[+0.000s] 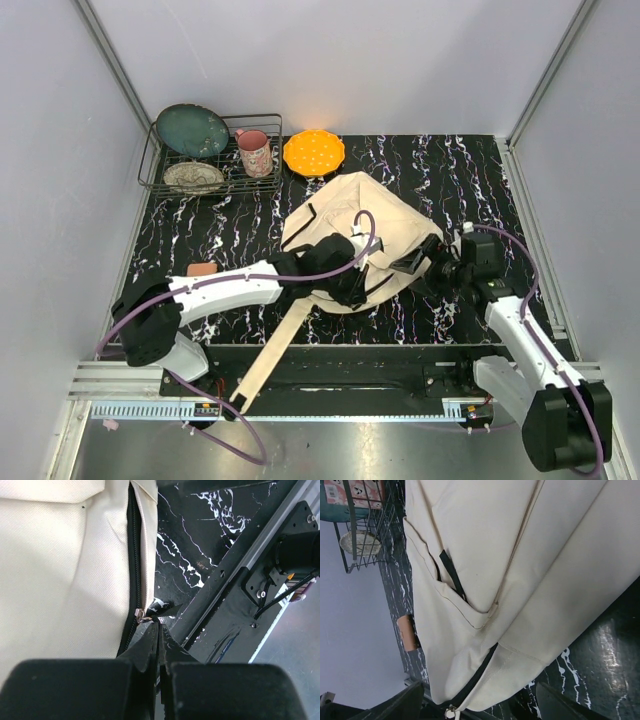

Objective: Pack the student bag
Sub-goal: Zip the student bag at the center of the board.

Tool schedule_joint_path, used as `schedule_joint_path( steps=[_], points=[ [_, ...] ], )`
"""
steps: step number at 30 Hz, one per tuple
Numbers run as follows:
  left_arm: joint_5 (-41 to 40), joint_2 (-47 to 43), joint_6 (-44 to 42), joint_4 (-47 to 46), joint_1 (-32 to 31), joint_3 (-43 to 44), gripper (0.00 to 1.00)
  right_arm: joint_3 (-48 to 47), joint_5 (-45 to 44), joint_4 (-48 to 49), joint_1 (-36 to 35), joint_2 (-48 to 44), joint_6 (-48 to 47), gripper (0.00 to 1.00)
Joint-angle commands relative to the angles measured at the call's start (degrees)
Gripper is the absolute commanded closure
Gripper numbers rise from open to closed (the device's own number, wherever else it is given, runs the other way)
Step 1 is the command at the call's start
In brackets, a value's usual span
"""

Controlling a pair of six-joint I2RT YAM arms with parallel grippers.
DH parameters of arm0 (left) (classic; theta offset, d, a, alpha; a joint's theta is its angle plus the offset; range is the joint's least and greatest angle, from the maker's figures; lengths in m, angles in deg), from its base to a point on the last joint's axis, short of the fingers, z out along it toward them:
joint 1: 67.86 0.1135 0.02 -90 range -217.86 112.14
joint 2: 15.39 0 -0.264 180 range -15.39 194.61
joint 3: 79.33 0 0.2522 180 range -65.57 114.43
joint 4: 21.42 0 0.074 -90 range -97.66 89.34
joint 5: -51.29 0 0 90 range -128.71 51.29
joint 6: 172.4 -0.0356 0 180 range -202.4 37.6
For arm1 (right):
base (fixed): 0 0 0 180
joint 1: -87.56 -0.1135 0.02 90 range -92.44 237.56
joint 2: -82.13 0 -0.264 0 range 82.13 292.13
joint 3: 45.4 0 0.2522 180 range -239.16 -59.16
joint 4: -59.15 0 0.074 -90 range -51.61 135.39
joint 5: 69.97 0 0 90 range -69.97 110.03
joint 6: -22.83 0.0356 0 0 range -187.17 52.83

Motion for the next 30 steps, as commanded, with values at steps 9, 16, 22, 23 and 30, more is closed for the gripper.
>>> schedule_joint_path(
  steps=[9,16,22,23,30],
  points=[
    [3.47,0.14,-1.75,-1.83,-2.85,4.47,1.0,0.83,-6.77,12.21,-11.87,10.76,10.26,0.11],
    [3.03,-0.91,-1.4,-1.82,-3.38,3.07,1.0,-4.27,-11.17,14.77,-11.95,18.05,6.83,0.6],
    [-0.91,-2.67,-0.96,0.45,-3.47,1.23,1.0,-4.62,-17.22,13.11,-11.69,17.98,5.42,1.0],
    [-1.71,-3.11,-0.87,0.9,-3.47,0.87,1.0,-4.62,-18.63,11.7,-11.6,16.75,5.16,1.0],
    [-10.23,-5.57,0.8,2.92,-2.07,-6.59,1.0,-5.41,-17.78,9.85,-3.44,14.02,2.26,1.0]
  ],
)
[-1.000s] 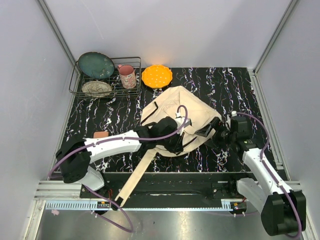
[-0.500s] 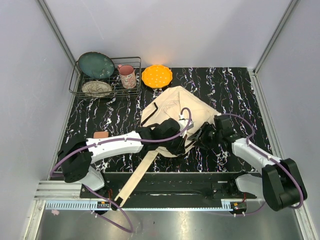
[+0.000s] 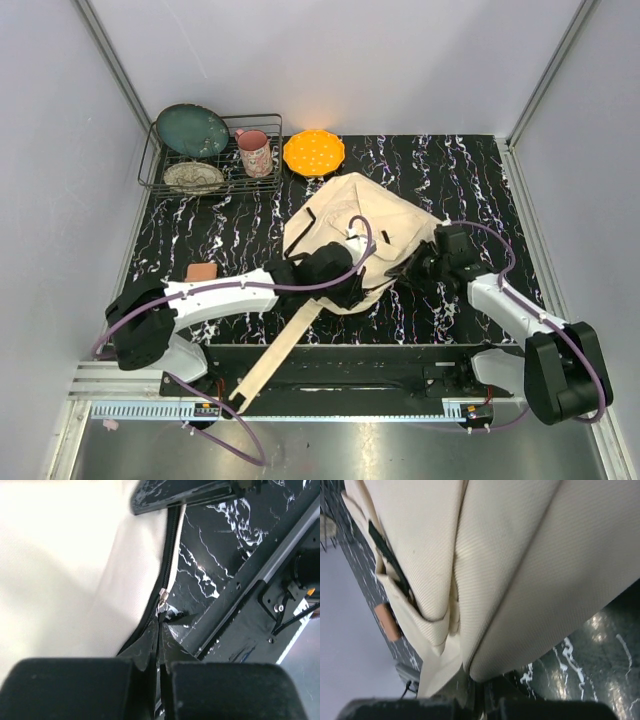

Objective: Pack the student bag
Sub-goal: Zip the student bag at the center of the board.

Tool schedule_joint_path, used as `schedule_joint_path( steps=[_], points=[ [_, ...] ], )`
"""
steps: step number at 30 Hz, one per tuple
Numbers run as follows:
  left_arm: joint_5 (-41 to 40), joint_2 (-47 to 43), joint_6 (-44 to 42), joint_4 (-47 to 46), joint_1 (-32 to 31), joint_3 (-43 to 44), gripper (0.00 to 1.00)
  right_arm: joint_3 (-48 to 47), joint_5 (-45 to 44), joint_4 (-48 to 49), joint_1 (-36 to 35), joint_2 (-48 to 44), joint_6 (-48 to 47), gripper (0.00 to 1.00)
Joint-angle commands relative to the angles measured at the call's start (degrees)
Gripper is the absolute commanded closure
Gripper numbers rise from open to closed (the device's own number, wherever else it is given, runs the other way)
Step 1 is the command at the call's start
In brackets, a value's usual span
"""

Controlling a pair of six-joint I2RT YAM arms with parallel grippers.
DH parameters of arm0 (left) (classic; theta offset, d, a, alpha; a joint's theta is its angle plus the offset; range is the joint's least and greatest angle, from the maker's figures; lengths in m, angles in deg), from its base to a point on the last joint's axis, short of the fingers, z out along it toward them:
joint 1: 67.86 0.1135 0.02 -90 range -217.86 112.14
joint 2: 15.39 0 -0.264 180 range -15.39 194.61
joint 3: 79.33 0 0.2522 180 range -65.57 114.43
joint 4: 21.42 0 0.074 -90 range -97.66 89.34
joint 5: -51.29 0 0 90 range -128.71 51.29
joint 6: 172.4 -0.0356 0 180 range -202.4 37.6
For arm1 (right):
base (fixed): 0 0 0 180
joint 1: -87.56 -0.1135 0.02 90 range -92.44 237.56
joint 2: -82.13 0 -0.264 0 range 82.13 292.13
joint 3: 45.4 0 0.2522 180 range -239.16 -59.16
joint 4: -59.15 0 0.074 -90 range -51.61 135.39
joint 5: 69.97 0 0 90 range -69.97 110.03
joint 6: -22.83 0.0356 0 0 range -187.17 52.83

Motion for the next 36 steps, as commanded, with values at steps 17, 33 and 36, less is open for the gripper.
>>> schedule_joint_path(
  steps=[17,33,36],
  points=[
    [-9.7,-9.0,-1.48,7.15,7.41,-11.79,1.0,-9.74,-3.59,-4.62,21.66,-0.63,-17.77,1.0],
    [7.35,-9.8,-0.08,-5.67,5.4,-6.8,0.99,-5.98,12.6,-5.05,26.77,-3.24,-18.05,0.34],
    [8.31,-8.48,1.15,-10.41,4.96,-5.3,0.46,-2.29,12.6,-5.67,26.86,-8.26,-17.09,0.36]
  ],
)
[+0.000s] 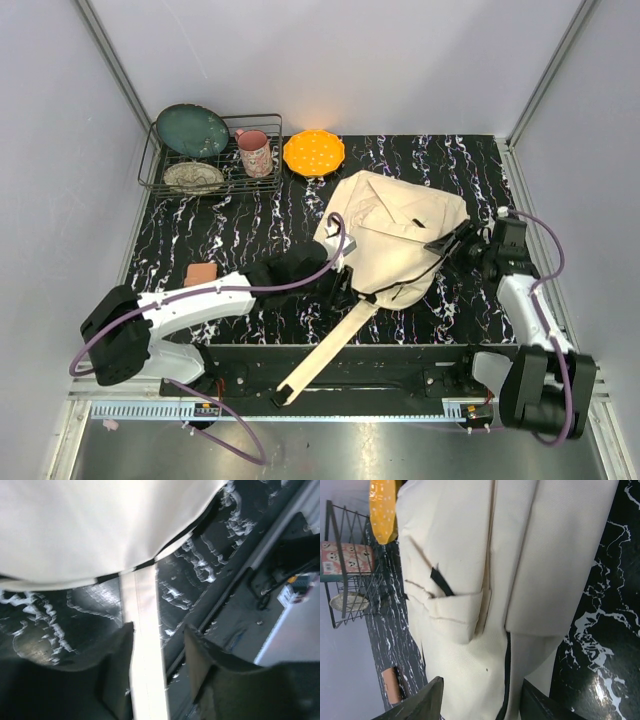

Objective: Pack the student bag
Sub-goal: Zip the student bag at the center of the board.

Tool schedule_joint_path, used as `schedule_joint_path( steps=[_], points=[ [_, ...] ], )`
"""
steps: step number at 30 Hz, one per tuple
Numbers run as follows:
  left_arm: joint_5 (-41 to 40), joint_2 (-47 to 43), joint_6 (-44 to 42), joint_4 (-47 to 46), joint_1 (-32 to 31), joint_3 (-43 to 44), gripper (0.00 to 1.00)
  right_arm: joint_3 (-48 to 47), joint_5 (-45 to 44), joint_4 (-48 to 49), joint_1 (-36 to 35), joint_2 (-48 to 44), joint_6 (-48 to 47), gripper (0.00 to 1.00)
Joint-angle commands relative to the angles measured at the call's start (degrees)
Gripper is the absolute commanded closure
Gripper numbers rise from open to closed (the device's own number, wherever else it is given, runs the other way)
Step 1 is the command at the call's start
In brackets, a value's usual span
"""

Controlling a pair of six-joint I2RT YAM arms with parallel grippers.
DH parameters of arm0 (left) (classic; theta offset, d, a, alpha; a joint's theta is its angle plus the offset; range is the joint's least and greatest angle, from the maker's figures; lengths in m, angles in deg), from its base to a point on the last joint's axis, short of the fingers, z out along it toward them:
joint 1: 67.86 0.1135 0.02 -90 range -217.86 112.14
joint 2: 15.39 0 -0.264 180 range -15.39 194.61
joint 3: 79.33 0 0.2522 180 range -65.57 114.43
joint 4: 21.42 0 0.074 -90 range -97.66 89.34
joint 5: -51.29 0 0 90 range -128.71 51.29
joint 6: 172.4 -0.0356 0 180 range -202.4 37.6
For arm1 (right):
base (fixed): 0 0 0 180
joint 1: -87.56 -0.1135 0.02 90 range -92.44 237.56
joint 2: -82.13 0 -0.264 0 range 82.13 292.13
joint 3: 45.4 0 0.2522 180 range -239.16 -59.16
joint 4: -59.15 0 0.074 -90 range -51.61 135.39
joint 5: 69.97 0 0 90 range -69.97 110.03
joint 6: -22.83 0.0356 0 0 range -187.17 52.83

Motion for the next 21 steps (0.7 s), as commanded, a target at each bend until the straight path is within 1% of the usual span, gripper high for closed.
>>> schedule_joint_path(
  steps=[1,2,3,4,5,6,9,13,16,20,21],
  points=[
    [3.51,2.14,1.48,-9.59,-0.97,4.71,0.4,4.01,2.21,-0.05,0.02,-6.76,0.22,0.37],
    [3.51,2.93,1.39,-10.38,-1.58,6.11,0.32,4.45,2.48,0.03,0.02,-6.94,0.22,0.38],
    [4.12,4.77,1.13,-10.39,-2.02,7.08,0.17,4.81,2.91,0.56,0.02,-6.77,0.31,0.39],
    [4.47,5.83,0.26,-10.39,-2.46,8.22,0.17,5.59,3.27,0.91,0.02,-6.68,0.49,0.39],
    [4.21,6.8,-0.01,-10.39,-3.6,10.24,0.12,5.77,3.62,1.17,0.02,-6.5,0.49,0.39],
    [3.25,8.63,-0.54,-10.39,-4.48,10.95,0.02,5.95,3.71,1.35,-0.07,-6.33,0.4,0.4],
    [1.5,11.98,0.24,-10.39,-7.2,12.8,0.01,5.6,3.53,1.26,-0.07,-6.41,-0.04,0.4],
    [-1.75,14.98,4.37,-14.16,-10.45,12.98,0.01,4.99,3.62,1.18,0.02,-6.59,0.05,0.4],
    [-6.41,16.73,7.19,-16.1,-13.17,13.15,0.01,4.63,3.62,1.09,0.02,-6.68,0.14,0.39],
    [-12.04,20.33,9.65,-19.09,-14.77,14.3,0.01,4.63,4.23,1.09,0.02,-7.12,0.49,0.4],
    [-15.01,21.56,10.18,-19.7,-14.94,14.39,0.01,4.37,4.32,0.57,0.02,-7.55,0.49,0.4]
  ],
)
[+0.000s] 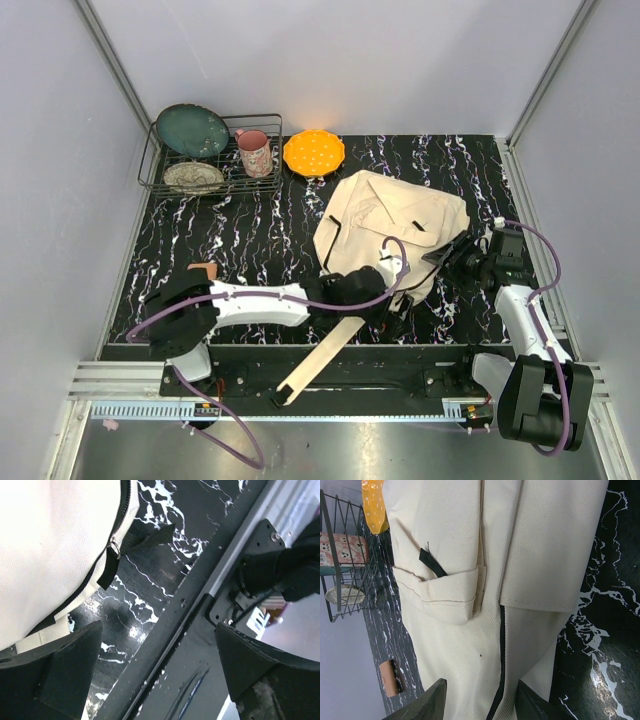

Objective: Pack the student bag
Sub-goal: Zip the student bag at the center of the board.

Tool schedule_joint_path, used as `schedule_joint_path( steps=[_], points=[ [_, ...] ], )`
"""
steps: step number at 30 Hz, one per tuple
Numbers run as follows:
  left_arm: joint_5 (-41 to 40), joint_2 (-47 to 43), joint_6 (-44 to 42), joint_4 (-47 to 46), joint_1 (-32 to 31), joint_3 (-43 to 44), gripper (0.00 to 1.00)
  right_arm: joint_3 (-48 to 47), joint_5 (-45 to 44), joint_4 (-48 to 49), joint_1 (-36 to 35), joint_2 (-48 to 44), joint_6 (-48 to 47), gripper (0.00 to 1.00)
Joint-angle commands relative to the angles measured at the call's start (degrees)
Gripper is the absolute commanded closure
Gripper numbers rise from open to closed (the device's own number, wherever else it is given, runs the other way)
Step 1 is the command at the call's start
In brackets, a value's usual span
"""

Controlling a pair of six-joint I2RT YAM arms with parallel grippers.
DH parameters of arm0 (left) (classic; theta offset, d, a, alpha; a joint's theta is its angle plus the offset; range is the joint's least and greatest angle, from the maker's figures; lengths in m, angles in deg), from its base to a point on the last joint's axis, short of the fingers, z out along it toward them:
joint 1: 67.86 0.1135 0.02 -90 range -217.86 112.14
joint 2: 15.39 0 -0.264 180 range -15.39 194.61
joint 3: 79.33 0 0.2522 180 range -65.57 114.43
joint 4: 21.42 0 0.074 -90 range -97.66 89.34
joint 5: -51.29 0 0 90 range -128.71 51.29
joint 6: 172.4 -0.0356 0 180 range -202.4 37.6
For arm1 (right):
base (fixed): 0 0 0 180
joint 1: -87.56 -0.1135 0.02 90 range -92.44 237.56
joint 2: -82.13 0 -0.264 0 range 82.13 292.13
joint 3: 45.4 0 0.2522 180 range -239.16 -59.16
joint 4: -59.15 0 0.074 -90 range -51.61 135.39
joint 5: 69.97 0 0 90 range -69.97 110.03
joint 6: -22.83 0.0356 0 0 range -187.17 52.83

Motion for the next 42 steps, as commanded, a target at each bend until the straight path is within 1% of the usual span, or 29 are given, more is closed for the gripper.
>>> schedule_joint_path(
  steps=[1,5,6,8,13,15,18,22,23,25,26,27,29,30,34,36,37,42],
  points=[
    [-10.68,3.23,3.82,-8.53,-1.0,2.96,0.01,-1.68,3.25,0.15,-0.02,-1.57,0.4,0.4],
    [-17.62,6.31,4.17,-13.2,-1.0,2.87,0.04,-2.03,3.78,-1.0,-0.02,-3.59,1.01,0.41],
    [-18.42,7.71,4.09,-14.25,-1.0,2.96,0.06,-2.12,3.87,-1.69,-0.02,-4.37,1.1,0.4],
    [-20.52,9.03,3.74,-16.63,-1.0,3.66,0.08,-2.3,3.96,-2.14,-0.02,-5.17,1.1,0.41],
    [-23.26,11.32,1.81,-21.9,-0.83,4.45,0.16,-2.74,4.48,-3.72,-0.02,-7.02,1.19,0.41],
    [-24.4,10.98,1.1,-22.08,-0.83,4.71,0.19,-2.74,4.49,-4.07,-0.02,-7.46,1.28,0.41],
    [-25.9,10.36,0.92,-22.35,-0.82,4.72,0.21,-2.56,4.49,-4.51,-0.02,-7.63,0.84,0.41],
    [-25.9,9.74,0.22,-22.62,-0.74,4.89,0.29,-2.12,4.4,-4.6,-0.02,-7.9,0.93,0.41],
    [-25.46,10.0,0.13,-22.09,-0.65,5.32,0.37,-2.04,4.4,-4.51,-0.02,-8.07,0.93,0.41],
    [-25.02,10.27,0.22,-21.38,-0.39,6.03,0.44,-2.04,4.4,-4.78,-0.02,-7.98,0.58,0.41],
    [-24.58,10.53,0.31,-21.21,-0.39,6.21,0.51,-2.04,4.4,-4.95,-0.11,-8.07,0.58,0.41],
    [-24.41,10.62,0.65,-21.03,-0.3,6.29,0.53,-2.04,4.31,-5.04,-0.03,-8.07,0.4,0.41],
    [-24.06,10.71,0.92,-20.33,0.05,6.3,0.64,-1.95,4.31,-5.13,-0.11,-8.25,0.31,0.42],
    [-23.97,10.62,1.1,-20.33,0.14,6.21,0.71,-2.03,4.22,-5.22,-0.03,-8.34,0.31,0.42],
    [-23.7,10.45,1.36,-19.27,0.76,6.21,0.82,-1.77,4.13,-5.3,-0.11,-8.51,0.05,0.42],
    [-23.79,10.27,1.45,-18.66,0.85,6.21,0.92,-1.68,3.96,-5.39,-0.02,-8.6,-0.04,0.41],
    [-23.79,10.27,1.45,-18.57,0.85,6.21,1.0,-1.51,3.7,-5.48,-0.02,-8.69,-0.13,0.42],
    [-22.65,9.57,-0.21,-17.34,0.93,5.86,1.0,-2.03,0.63,-6.44,-0.02,-8.34,-1.79,0.43]
  ],
)
